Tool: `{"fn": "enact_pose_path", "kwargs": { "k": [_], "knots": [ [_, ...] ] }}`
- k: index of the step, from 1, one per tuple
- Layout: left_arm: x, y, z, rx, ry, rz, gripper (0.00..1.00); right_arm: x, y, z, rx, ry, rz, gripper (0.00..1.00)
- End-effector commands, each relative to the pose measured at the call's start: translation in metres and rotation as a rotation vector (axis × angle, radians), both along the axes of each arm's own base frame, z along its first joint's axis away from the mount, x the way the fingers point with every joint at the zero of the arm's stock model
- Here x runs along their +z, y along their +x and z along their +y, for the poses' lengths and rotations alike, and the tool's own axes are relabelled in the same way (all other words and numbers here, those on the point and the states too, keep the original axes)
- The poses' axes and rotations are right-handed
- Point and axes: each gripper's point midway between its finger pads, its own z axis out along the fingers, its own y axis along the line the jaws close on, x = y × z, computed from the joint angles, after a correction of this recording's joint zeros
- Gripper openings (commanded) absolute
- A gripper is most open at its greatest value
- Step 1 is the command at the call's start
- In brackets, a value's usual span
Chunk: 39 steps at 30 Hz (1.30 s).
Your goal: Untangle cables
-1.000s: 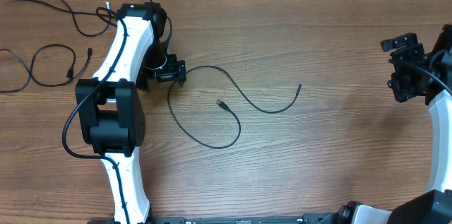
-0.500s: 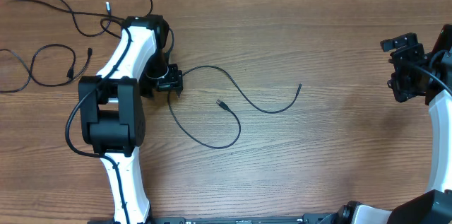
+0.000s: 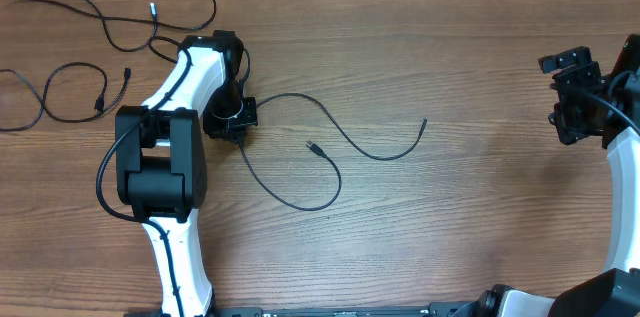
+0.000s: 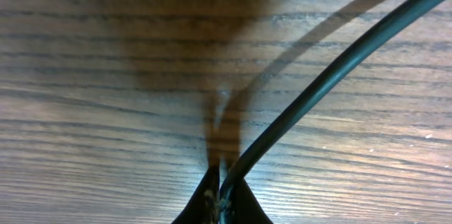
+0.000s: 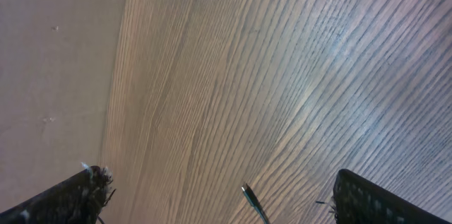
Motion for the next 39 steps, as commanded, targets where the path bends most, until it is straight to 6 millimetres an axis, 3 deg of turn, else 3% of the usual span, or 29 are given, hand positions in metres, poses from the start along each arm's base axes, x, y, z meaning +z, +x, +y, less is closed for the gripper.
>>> {"fn": "enact_pose_path", "kwargs": {
  "k": [1,4,8,12,20,24,30,39],
  "knots": [
    [0.017,0.001,-0.006,0.013,-0.016,-0.014,0.04,0.004,0.001,-0.003,-0.003,-0.017,-0.011,1.0],
    [0.044,0.008,-0.006,0.045,-0.01,-0.023,0.04,0.004,0.001,-0.003,-0.003,-0.017,-0.011,1.0],
    [0.107,0.027,-0.008,0.05,-0.026,-0.165,0.04,0.004,0.0,-0.003,-0.003,-0.017,-0.011,1.0],
    [0.16,0.03,-0.008,0.049,-0.045,-0.313,0.04,0.004,0.0,-0.003,-0.003,-0.017,-0.011,1.0],
    [0.275,0.0,-0.004,0.048,-0.085,-0.63,0.04,0.004,0.001,-0.003,-0.003,-0.017,-0.011,1.0],
    [0.317,-0.017,-0.003,0.057,-0.107,-0.767,0.04,0.004,0.001,-0.003,-0.003,-0.017,-0.011,1.0],
    [0.368,-0.045,-0.001,0.058,-0.133,-0.937,0.04,0.004,0.0,-0.003,-0.003,-0.017,-0.011,1.0],
    [0.383,-0.066,0.003,0.173,-0.161,-0.968,0.04,0.004,0.001,-0.003,-0.003,-0.017,-0.011,1.0]
  ]
}}
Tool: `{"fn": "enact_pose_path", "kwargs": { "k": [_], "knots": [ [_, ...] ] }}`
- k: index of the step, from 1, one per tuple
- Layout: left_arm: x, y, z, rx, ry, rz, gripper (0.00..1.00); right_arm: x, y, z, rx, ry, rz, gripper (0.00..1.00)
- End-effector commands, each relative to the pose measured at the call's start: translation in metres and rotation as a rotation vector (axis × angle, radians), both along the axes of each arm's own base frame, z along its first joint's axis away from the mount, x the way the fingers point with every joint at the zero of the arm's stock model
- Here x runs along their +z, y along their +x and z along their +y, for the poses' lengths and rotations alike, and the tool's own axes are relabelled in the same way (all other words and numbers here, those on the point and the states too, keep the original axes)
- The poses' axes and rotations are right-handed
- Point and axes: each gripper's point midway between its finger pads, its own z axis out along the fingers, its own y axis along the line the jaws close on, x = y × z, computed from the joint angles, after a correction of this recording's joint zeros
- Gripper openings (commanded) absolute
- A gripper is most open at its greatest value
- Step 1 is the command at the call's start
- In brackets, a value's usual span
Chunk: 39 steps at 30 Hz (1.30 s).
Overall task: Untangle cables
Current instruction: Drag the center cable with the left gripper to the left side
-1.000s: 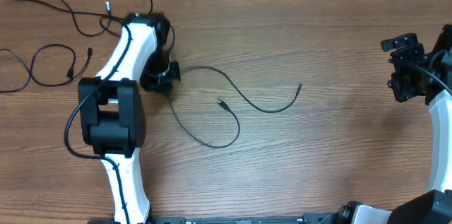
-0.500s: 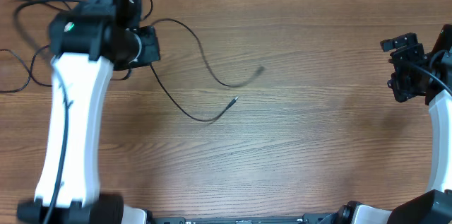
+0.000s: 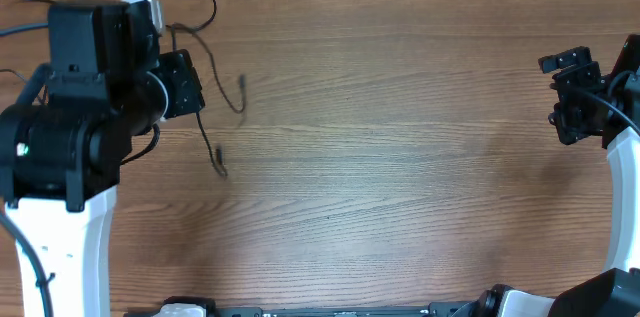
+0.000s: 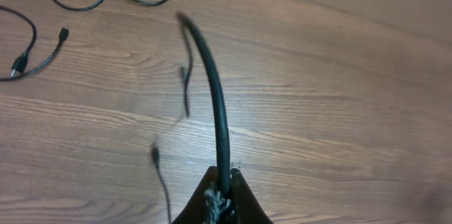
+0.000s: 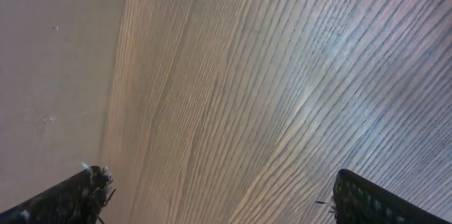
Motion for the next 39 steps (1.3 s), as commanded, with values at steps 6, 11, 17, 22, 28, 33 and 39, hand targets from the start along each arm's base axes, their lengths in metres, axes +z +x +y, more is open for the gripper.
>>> {"fn": "enact_pose_path", "kwargs": {
  "k": [6,11,17,22,28,33,39],
  "knots": [
    [0.001,-0.016,0.027,0.323,-0.093,0.033,0.04,0.004,0.001,-0.003,-0.003,-0.017,-0.012,1.0],
    [-0.001,-0.02,0.049,0.484,-0.084,0.032,0.05,0.004,0.001,-0.003,-0.003,-0.017,-0.012,1.0],
    [-0.019,-0.026,0.086,0.677,-0.12,0.083,0.04,0.004,0.001,-0.003,-0.003,-0.017,-0.012,1.0],
    [-0.048,-0.032,0.126,0.834,-0.128,0.161,0.05,0.004,0.001,-0.003,-0.003,-0.017,-0.012,1.0],
    [-0.078,-0.041,0.172,0.999,-0.219,0.258,0.05,0.004,0.001,-0.003,-0.003,-0.017,-0.011,1.0],
    [-0.105,-0.045,0.209,1.114,-0.304,0.32,0.04,0.004,0.001,-0.003,-0.003,-0.017,-0.012,1.0],
    [-0.131,-0.045,0.255,1.285,-0.359,0.343,0.05,0.004,0.001,-0.003,-0.003,-0.017,-0.012,1.0]
  ]
}}
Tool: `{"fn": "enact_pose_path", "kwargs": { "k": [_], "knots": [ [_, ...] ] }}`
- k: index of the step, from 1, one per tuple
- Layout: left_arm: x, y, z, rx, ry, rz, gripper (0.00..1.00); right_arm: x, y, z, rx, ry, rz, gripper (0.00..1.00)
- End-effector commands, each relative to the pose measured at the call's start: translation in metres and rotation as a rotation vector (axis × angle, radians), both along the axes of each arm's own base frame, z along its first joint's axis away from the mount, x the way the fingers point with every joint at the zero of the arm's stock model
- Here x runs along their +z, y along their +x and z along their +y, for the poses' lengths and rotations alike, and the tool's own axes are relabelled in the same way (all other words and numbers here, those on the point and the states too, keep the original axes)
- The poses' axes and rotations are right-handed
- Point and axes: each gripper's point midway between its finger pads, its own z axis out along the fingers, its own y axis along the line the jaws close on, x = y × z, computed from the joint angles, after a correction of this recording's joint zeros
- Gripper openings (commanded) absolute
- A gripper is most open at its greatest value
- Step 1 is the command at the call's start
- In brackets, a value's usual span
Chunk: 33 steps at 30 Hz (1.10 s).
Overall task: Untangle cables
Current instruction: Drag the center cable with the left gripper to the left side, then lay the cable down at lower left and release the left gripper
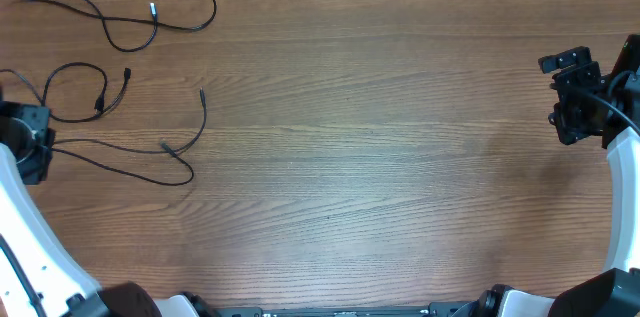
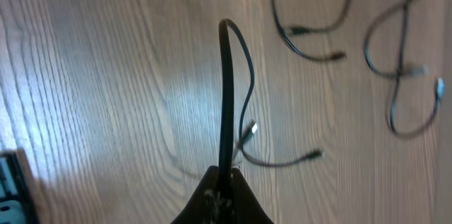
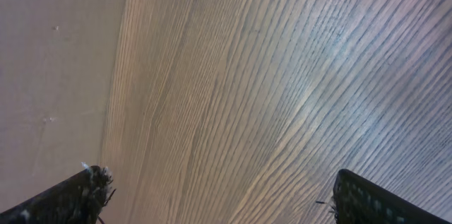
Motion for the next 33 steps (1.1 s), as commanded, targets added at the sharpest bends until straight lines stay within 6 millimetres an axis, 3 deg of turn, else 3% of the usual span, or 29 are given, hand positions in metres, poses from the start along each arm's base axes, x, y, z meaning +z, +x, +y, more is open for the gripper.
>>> {"fn": "enact_pose_path", "kwargs": {
  "k": [1,6,10,15,21,27,33],
  "knots": [
    [-0.014,0.0,0.019,0.108,-0.044,-0.007,0.05,0.004,0.001,-0.003,-0.003,-0.017,-0.011,1.0],
    [-0.032,-0.003,0.054,0.208,-0.033,0.012,0.04,0.004,0.0,-0.003,-0.003,-0.017,-0.011,1.0],
    [-0.039,-0.021,0.092,0.292,0.099,0.109,0.04,0.004,0.0,-0.003,-0.003,-0.017,-0.011,1.0],
    [-0.04,-0.032,0.124,0.302,0.237,0.205,0.04,0.004,0.001,-0.003,-0.003,-0.017,-0.011,1.0],
    [-0.04,-0.016,0.146,0.152,0.332,0.225,0.05,0.004,0.001,-0.003,-0.003,-0.017,-0.011,1.0],
    [-0.039,-0.023,0.165,0.201,0.391,0.26,0.04,0.004,0.001,-0.003,-0.003,-0.017,-0.011,1.0],
    [-0.054,-0.034,0.183,0.192,0.395,0.325,0.04,0.004,0.001,-0.003,-0.003,-0.017,-0.011,1.0]
  ]
}}
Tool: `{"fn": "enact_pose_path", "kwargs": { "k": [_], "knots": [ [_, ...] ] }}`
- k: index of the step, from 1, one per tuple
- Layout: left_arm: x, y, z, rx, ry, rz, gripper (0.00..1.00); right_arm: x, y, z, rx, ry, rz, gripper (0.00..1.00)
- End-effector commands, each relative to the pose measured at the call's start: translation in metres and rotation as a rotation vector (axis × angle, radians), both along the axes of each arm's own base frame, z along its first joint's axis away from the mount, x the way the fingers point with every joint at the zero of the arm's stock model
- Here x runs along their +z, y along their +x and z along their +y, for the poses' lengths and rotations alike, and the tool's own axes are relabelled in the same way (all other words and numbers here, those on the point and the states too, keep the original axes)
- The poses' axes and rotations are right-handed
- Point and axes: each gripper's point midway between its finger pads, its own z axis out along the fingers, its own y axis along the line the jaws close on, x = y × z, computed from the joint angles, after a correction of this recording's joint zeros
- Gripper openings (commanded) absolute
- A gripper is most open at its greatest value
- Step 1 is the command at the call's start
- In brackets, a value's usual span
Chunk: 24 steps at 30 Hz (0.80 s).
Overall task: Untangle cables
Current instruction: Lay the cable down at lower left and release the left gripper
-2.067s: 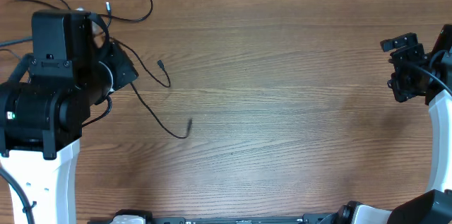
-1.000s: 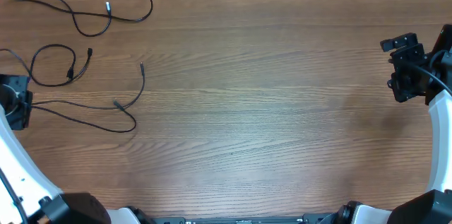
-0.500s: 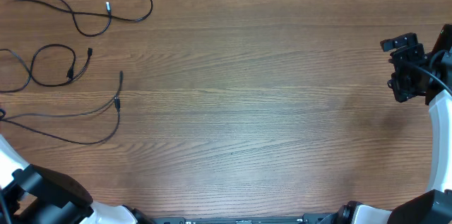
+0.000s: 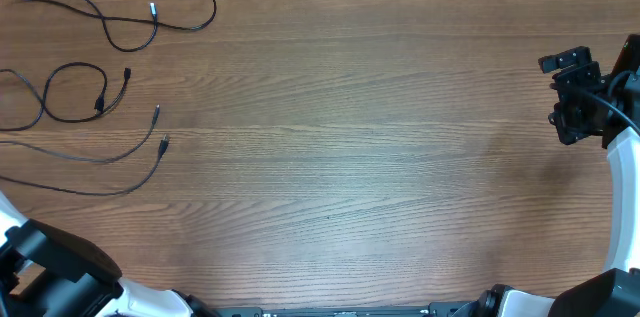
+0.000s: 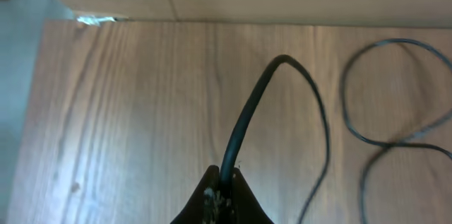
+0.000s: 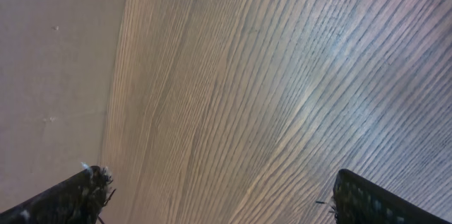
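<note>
My left gripper point(image 5: 222, 185) is shut on a thin black cable point(image 5: 248, 107), which arches up from the jaws and drops to the table. In the overhead view that cable point(image 4: 90, 158) lies stretched in two long strands from the left edge, its plug ends point(image 4: 161, 125) pointing right; the left gripper itself is outside that view. A looped cable point(image 4: 72, 92) lies above it and a third cable point(image 4: 120, 19) at the far left back. My right gripper point(image 4: 570, 97) hangs open at the right edge, over bare wood point(image 6: 233, 97).
The wooden table's left edge point(image 5: 35, 111) and a cardboard-coloured wall show in the left wrist view. The left arm's body point(image 4: 50, 277) fills the front left corner. The right arm point(image 4: 625, 187) runs along the right edge.
The left gripper, then at the table's left edge, is now out of the overhead view, still shut on the cable. The cable lies further left and straighter. The right arm has not moved.
The left gripper was shut on a cable sprawled across the table's middle. Then it held the cable raised near the back left. Then it was at the left edge with the cable trailing below the other two, and now the cable lies pulled out straight.
</note>
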Motion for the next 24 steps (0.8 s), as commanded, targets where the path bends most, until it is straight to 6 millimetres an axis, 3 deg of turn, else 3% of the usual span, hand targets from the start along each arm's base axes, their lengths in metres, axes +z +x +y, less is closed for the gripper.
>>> {"fn": "enact_pose_path", "kwargs": {
  "k": [1,7,10,14,18,21,24],
  "knots": [
    [-0.013,-0.017,0.017,0.017,0.014,0.102,0.05,0.004,0.001,-0.003,-0.003,-0.017,-0.012,1.0],
    [-0.018,-0.01,0.03,-0.045,0.038,0.134,0.14,0.004,0.001,-0.003,-0.003,-0.017,-0.012,1.0],
    [-0.018,-0.004,0.034,-0.073,0.05,0.132,0.1,0.004,0.001,-0.003,-0.003,-0.017,-0.012,1.0],
    [-0.028,0.011,0.029,-0.136,-0.002,0.077,0.3,0.004,0.001,-0.003,-0.003,-0.017,-0.012,1.0],
    [-0.038,0.037,0.011,-0.247,-0.105,-0.042,0.33,0.004,0.001,-0.003,-0.003,-0.017,-0.012,1.0],
    [-0.045,0.06,-0.016,-0.367,-0.222,-0.146,0.43,0.004,0.001,-0.003,-0.003,-0.017,-0.012,1.0],
    [-0.052,0.073,-0.043,-0.429,-0.328,-0.196,0.44,0.004,0.001,-0.003,-0.003,-0.017,-0.011,1.0]
  ]
}}
